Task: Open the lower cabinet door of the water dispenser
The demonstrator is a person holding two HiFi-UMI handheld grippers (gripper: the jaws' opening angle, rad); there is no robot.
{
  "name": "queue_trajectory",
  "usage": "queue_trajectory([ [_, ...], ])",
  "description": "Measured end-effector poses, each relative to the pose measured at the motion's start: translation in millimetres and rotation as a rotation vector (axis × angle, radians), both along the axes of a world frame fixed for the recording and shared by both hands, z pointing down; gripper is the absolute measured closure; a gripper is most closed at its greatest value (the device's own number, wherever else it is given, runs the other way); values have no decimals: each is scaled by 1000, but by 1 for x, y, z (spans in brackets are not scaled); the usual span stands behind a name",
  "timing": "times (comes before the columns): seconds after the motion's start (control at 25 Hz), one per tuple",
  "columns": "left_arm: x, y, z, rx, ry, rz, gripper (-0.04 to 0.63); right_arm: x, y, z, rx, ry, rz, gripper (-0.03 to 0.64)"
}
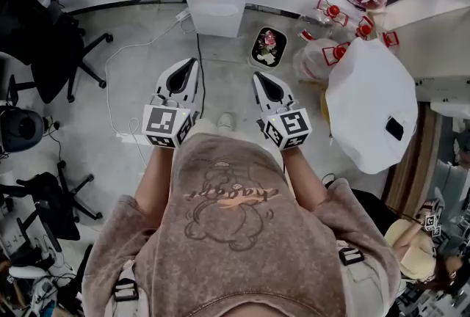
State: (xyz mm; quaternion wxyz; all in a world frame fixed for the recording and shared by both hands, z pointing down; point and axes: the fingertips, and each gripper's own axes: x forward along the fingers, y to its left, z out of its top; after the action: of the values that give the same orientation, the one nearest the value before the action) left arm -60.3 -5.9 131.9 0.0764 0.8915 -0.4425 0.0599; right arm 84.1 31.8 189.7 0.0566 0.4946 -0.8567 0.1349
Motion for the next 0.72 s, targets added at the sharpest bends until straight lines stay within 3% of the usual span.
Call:
queue_trajectory([
  [0.28,-4,-28,0,-9,3,-19,583,-1,-28,8,-18,-11,3,611],
  [0.72,-8,-100,16,-20,2,43,583,-9,-91,19,-37,-15,59,611],
])
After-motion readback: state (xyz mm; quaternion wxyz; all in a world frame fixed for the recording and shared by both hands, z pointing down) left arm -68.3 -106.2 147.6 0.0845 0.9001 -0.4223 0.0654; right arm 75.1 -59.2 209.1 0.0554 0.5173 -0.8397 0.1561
